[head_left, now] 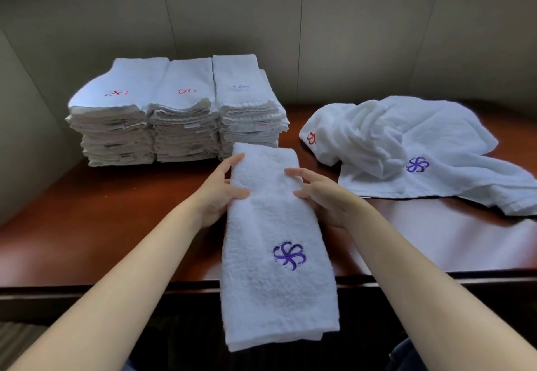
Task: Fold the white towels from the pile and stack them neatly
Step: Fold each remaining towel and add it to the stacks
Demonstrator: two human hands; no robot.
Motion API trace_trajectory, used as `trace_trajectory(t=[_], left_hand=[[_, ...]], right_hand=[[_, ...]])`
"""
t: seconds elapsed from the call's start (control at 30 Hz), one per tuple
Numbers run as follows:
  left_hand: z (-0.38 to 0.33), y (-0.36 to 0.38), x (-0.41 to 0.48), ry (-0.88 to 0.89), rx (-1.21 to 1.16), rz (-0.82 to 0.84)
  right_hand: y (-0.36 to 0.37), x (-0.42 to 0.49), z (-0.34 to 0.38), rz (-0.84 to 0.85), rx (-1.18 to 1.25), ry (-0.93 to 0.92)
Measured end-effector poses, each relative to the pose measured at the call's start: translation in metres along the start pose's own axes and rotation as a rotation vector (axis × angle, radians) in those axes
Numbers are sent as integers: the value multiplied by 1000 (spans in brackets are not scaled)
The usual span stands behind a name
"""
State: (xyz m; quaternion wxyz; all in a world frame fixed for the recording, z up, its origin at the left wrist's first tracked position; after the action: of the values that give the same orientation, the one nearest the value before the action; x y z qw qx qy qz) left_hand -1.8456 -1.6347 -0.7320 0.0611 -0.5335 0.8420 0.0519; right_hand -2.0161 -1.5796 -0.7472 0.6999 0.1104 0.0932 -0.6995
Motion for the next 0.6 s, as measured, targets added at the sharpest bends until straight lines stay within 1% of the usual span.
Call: trace_trajectory(t=[0.1, 0.2, 0.27, 0.37, 0.47, 0.6], left_hand=[[-5, -2, -3, 3, -104, 74], [-18, -11, -9, 64, -139, 115], [-30, -18, -14, 121, -156, 124], [-49, -29, -28, 178, -128, 145], [-72, -49, -46, 198, -85, 130], [-121, -83, -67, 196, -9, 53]], right_hand=[[0, 0, 5, 23, 93, -69], [7, -3, 16, 100, 162, -153], [14, -5, 28, 141, 150, -207], [28, -10, 49, 151, 143, -260], [48, -10, 71, 185, 176, -273], [86, -6, 124, 235, 129, -308]])
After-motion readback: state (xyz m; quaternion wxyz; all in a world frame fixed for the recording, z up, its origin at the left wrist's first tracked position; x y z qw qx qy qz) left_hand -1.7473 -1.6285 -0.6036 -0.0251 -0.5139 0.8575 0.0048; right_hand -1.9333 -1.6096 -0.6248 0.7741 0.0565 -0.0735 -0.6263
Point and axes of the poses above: each hand's wrist, its own x-axis towards the middle knuckle, its own y-axis out of the palm, z = x × y, the point moved 9 cm from there along x, towards the middle knuckle, and after that the axes turned 1 degree about z, right-handed, at the moved point
